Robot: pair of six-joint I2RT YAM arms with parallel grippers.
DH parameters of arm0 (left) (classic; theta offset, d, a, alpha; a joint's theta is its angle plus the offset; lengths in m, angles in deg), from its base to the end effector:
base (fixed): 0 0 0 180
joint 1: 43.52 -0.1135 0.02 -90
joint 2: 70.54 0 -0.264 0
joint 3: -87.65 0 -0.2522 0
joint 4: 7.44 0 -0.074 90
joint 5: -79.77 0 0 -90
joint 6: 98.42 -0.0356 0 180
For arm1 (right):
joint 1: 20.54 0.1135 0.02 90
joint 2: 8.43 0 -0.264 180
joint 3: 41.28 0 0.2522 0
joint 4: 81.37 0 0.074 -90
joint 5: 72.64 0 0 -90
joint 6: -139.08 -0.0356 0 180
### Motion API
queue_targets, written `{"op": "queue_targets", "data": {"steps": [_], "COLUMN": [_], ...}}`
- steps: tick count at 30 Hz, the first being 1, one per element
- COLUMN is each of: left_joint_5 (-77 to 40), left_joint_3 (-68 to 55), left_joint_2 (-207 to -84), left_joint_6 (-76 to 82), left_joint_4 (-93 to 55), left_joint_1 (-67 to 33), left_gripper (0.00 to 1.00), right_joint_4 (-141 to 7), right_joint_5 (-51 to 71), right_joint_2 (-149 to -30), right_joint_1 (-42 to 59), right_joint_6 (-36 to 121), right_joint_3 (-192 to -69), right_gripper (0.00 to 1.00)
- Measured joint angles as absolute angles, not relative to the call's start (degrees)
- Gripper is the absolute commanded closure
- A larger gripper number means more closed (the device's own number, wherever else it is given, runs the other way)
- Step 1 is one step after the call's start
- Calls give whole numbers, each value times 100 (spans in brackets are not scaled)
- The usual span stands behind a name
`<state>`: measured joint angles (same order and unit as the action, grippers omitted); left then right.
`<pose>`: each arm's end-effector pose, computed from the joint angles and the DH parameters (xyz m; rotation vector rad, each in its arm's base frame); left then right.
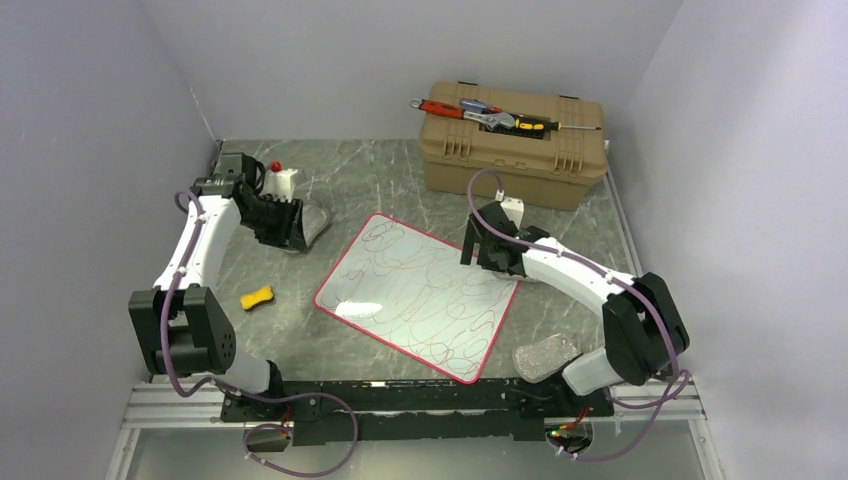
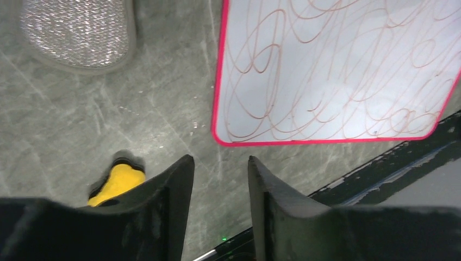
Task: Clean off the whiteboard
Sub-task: Pick up the whiteboard eraser from the center of the board.
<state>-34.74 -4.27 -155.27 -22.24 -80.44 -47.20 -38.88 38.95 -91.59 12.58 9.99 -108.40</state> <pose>0.2849 0.0035 0.2914 0.3416 2.6655 -0.5032 0.2474 0.1458 0.2146 0.2625 2.4730 0.0297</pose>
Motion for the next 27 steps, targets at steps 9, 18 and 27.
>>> {"op": "queue_targets", "data": {"steps": [9,18,27], "left_joint_5": [-3889,-4150,-4340], "left_joint_3": [-16,19,240], "left_joint_2": [-16296,-16681,-17306], "left_joint_6": [-2380,-2397,-2568], "left_joint_4": [-8103,-8027,-8064], "left_joint_1": [-4720,-4720,-4681], "left_gripper": [93,87,85], "right_joint_4": [-3919,-3799,-3744], "right_joint_5": [3761,3818,3960], "right_joint_2": [-9727,-9945,-10286], "right_joint_1": [954,681,664], "right_joint_6": [1211,1309,1438], "right_joint_3": [-10847,-11011,-11282], "right_gripper": [0,0,10]}}
